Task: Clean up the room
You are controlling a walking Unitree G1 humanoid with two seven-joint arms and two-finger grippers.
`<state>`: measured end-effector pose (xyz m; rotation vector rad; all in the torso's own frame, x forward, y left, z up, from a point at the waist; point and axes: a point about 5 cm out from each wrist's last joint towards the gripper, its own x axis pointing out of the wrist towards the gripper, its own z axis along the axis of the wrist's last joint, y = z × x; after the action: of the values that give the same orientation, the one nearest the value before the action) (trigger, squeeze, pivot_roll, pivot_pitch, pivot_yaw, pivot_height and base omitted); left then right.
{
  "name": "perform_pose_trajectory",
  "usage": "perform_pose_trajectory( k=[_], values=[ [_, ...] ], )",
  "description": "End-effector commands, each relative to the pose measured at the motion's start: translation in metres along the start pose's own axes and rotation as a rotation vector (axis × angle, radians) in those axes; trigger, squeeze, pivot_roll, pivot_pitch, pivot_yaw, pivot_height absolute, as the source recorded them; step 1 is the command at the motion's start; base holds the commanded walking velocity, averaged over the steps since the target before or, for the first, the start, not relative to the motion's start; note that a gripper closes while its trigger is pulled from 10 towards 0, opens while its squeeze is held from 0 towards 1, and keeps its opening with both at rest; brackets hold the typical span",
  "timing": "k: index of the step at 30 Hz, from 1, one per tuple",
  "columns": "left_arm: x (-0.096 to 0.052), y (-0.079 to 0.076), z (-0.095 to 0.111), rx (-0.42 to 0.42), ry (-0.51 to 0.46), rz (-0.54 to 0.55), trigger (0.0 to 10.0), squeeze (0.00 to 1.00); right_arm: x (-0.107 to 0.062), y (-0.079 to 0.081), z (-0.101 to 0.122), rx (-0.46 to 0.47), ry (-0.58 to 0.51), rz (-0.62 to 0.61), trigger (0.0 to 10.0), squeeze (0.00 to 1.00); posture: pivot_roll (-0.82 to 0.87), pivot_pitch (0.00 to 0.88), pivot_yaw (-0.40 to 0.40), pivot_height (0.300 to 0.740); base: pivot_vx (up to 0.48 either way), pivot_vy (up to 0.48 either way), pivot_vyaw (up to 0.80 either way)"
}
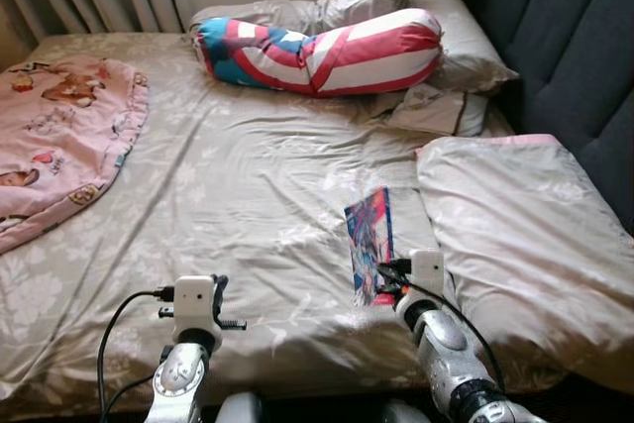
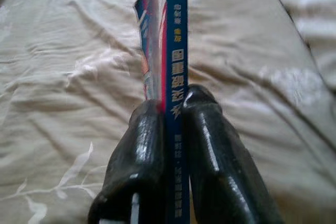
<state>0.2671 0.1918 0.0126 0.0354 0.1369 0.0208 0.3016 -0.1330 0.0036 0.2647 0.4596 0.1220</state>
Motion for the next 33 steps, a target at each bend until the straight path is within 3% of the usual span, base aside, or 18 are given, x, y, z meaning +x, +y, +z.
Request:
perform_pose_trajectory(
  k=[1,5,12,17,21,33],
  values=[
    [-0.003,0.004,-0.001,0.003,0.007,0.001,10.0,0.0,0.006,0.005,0.013,0.034,-0.017,0.023,10.0,0.0,-0.01,0.127,-0.02,0.656,0.0,0.0,0.0],
    [-0.01,0.01,-0.002,0.017,0.0,-0.003,10.0,0.0,0.013,0.008,0.032,0.139,-0.006,0.051,10.0,0.0,0.01,0.159,-0.009,0.656,0.0,0.0,0.0],
    [-0.019,0.014,-0.001,0.027,-0.006,-0.014,10.0,0.0,0.019,0.013,0.055,0.179,-0.015,0.12,10.0,0.0,0.03,0.194,-0.002,0.656,0.0,0.0,0.0],
    [-0.027,0.014,-0.001,0.03,-0.005,-0.026,10.0,0.0,0.018,0.008,0.048,0.161,0.051,0.11,10.0,0.0,0.05,0.229,0.001,0.656,0.0,0.0,0.0],
    [-0.038,0.016,-0.003,0.034,0.008,-0.028,10.0,0.0,0.014,-0.003,0.034,0.081,0.125,0.03,10.0,0.0,0.07,0.264,0.008,0.656,0.0,0.0,0.0],
    [-0.055,0.02,-0.006,0.043,0.044,-0.03,10.0,0.0,0.01,-0.022,0.034,0.074,0.13,-0.065,10.0,0.0,0.08,0.302,0.02,0.656,0.0,0.0,0.0]
  ],
)
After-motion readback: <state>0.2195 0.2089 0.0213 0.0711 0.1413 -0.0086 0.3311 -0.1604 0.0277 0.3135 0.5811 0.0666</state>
